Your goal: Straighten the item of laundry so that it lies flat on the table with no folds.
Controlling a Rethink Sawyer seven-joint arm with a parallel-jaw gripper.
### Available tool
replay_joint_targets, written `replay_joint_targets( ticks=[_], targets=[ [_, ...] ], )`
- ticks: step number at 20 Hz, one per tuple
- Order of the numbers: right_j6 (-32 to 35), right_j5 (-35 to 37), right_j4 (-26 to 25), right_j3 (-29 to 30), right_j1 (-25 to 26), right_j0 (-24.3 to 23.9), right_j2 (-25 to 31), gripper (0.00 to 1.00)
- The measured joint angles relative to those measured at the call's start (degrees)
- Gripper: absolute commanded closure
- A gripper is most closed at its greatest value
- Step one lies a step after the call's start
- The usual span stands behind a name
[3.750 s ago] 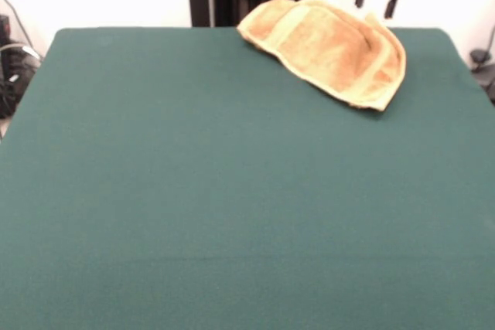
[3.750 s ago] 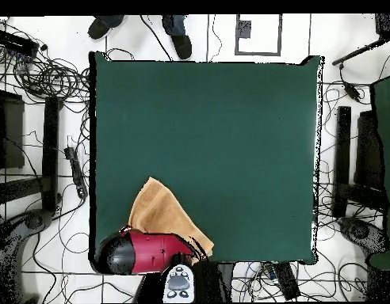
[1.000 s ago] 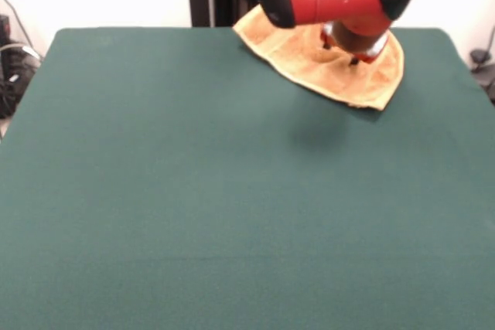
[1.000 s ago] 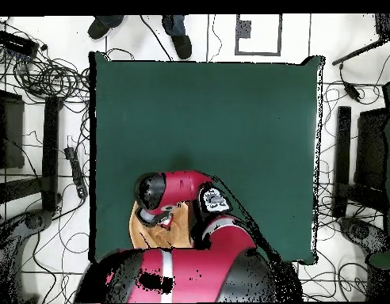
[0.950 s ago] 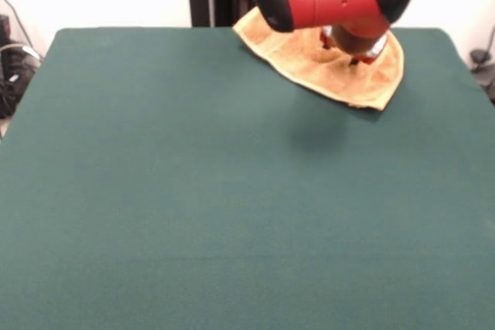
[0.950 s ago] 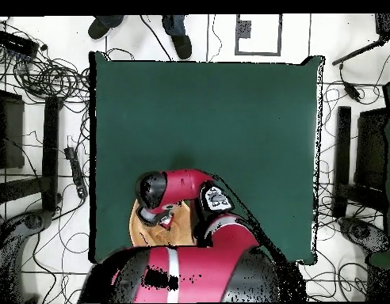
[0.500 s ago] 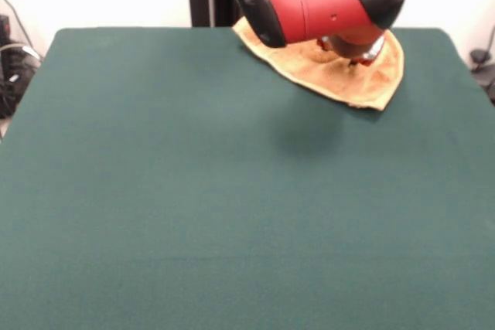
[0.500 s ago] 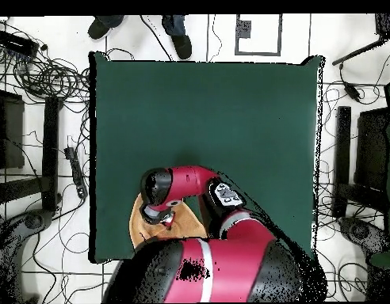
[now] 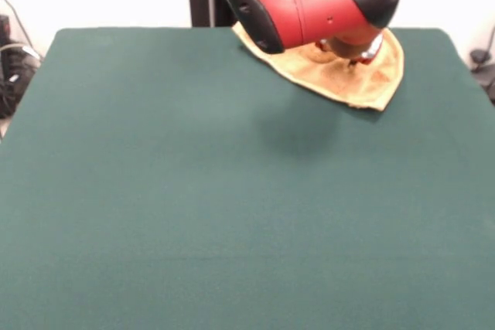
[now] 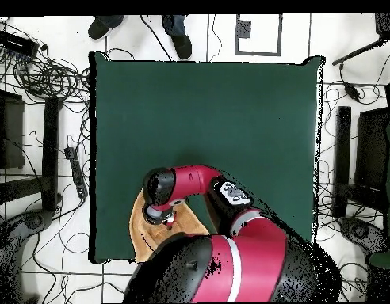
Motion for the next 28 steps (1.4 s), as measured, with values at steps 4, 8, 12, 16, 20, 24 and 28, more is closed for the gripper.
replay_joint_targets(
  ticks=[4,8,12,16,20,24,28],
  targets=[
    [0.0,-0.1,-1.2,0.5,-0.2,-1.0,1.0,0.00],
    [0.0,-0.9,-3.2,1.4,-1.2,-2.2,1.8,0.00],
    [0.0,-3.5,-5.7,2.8,-3.2,-2.9,1.8,0.00],
    [0.0,-6.6,-7.2,5.0,-5.9,-3.7,1.8,0.00],
    [0.0,-9.2,-7.5,8.3,-10.5,-5.0,1.8,0.00],
    [0.0,-9.7,-7.5,10.4,-14.6,-6.0,1.6,0.00],
    [0.0,-11.5,-9.2,10.6,-15.9,-5.6,0.7,0.00]
  ],
)
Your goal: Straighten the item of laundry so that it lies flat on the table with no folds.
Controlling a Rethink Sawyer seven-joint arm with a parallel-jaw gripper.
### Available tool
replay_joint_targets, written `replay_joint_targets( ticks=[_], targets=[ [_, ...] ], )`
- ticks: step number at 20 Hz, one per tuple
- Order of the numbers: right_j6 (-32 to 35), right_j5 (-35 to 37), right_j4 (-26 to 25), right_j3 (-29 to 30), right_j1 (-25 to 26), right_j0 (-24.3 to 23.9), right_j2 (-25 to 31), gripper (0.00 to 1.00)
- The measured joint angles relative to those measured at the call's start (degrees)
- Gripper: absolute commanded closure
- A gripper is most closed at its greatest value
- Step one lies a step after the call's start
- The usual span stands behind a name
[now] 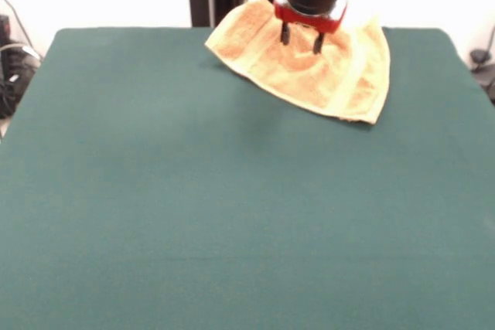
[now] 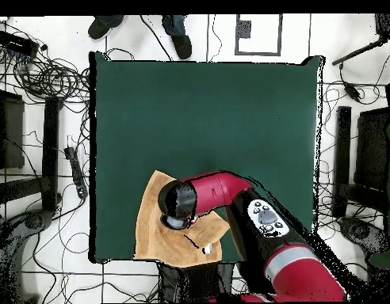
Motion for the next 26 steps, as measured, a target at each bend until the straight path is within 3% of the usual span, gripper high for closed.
replay_joint_targets(
  ticks=[15,26],
  targets=[
    [0.0,-9.5,-2.4,0.0,3.5,1.4,-4.0,0.00],
    [0.0,-16.2,1.0,-0.2,5.4,7.5,-11.0,0.00]
  ],
)
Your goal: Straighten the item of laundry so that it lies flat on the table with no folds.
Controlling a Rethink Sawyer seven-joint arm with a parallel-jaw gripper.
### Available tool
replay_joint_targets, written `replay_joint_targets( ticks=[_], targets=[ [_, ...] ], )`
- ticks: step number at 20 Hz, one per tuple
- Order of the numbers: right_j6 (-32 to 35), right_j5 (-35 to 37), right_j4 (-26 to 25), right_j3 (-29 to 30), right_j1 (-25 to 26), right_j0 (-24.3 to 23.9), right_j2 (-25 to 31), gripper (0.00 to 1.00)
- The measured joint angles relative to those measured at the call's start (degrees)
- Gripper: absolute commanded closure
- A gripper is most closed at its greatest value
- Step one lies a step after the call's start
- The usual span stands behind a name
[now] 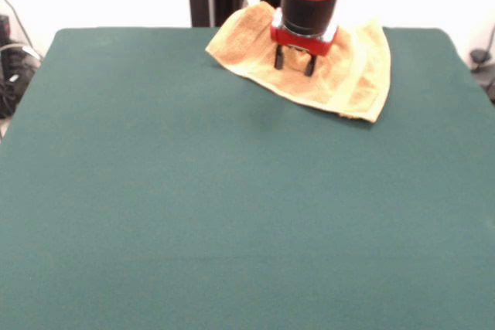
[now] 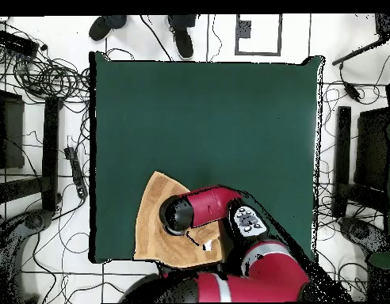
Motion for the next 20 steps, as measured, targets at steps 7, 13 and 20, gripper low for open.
replay_joint_targets(
  ticks=[7,13,20],
  targets=[
    [0.0,-0.3,0.3,0.0,-0.1,0.5,-0.6,0.00],
    [-0.1,3.9,-0.2,-0.6,0.8,-4.6,3.9,0.00],
    [-1.6,9.9,-2.1,-2.2,2.2,-9.1,8.9,0.00]
  ],
)
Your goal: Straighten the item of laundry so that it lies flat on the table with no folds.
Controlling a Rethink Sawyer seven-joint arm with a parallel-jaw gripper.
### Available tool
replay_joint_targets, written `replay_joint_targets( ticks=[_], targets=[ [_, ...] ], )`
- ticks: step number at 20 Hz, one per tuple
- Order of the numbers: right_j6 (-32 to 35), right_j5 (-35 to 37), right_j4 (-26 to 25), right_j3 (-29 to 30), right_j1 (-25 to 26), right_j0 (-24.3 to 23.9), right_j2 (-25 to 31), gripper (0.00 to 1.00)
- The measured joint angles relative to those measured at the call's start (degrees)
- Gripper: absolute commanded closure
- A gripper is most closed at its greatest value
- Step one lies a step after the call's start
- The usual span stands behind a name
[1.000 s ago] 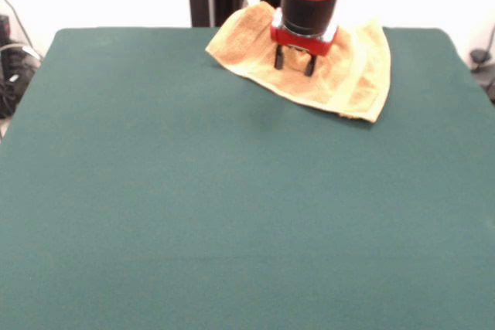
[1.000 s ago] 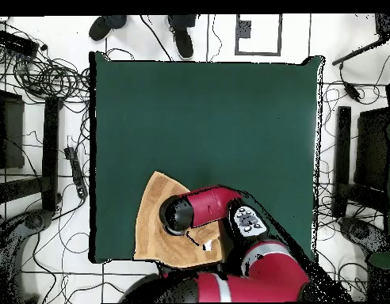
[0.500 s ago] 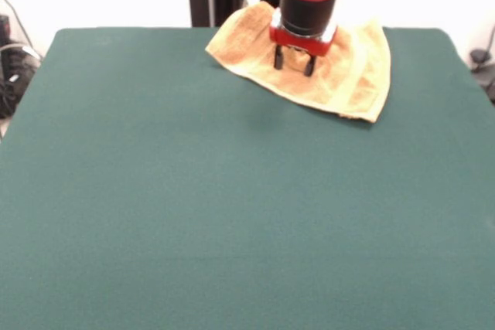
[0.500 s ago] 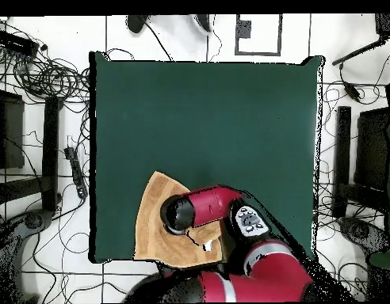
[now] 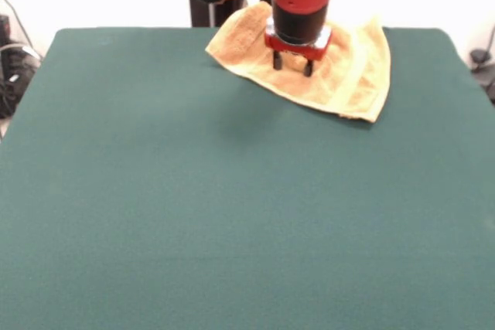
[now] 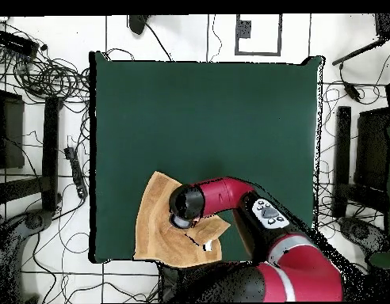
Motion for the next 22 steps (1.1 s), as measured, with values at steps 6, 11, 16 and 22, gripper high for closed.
replay_joint_targets(
  ticks=[6,11,16,22],
  targets=[
    [-3.1,5.1,-1.2,-1.5,1.8,-4.0,4.2,0.00],
    [-4.8,9.9,-1.5,-3.2,3.7,-7.0,7.3,0.00],
    [-5.5,12.9,-1.9,-4.5,4.9,-8.3,8.8,0.00],
    [-5.5,16.3,-3.2,-5.6,6.3,-10.1,11.3,0.00]
  ],
)
